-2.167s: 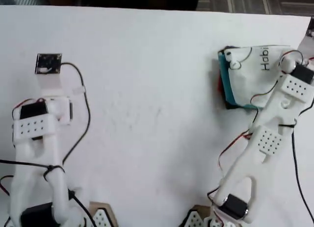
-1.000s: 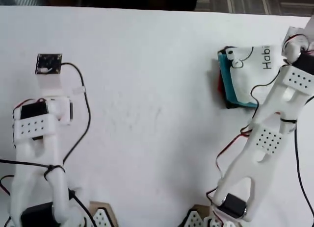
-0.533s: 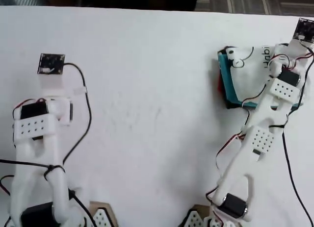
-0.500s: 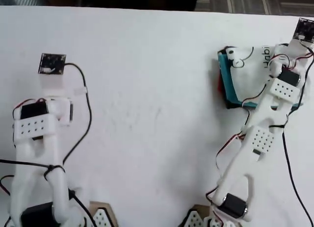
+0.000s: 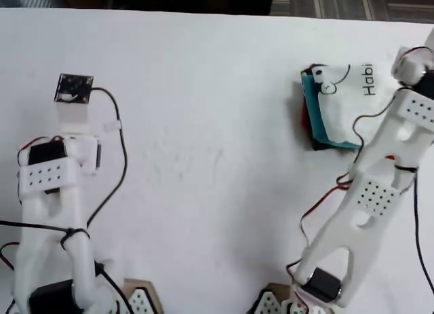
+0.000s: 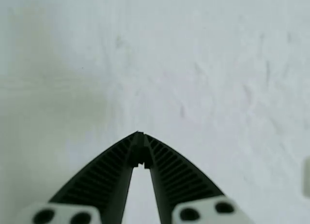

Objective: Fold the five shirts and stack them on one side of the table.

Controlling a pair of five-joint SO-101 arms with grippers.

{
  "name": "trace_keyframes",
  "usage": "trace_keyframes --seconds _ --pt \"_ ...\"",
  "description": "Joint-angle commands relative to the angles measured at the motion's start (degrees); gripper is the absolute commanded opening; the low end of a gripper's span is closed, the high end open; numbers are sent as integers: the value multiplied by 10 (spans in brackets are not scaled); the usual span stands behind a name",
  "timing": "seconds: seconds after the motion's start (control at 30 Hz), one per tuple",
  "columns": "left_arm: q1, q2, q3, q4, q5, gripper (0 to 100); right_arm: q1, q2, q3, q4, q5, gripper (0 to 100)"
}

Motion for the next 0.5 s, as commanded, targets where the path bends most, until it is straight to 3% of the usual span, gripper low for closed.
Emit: trace_keyframes --seconds 0.0,0.23,0.47 --pt "-2 -18 -2 -9 -3 27 33 -58 -20 75 13 21" --pt "-2 -18 -2 -11 -3 27 81 -7 -20 122 74 21" --pt "-2 -18 -2 -10 -4 27 84 67 -20 121 94 21"
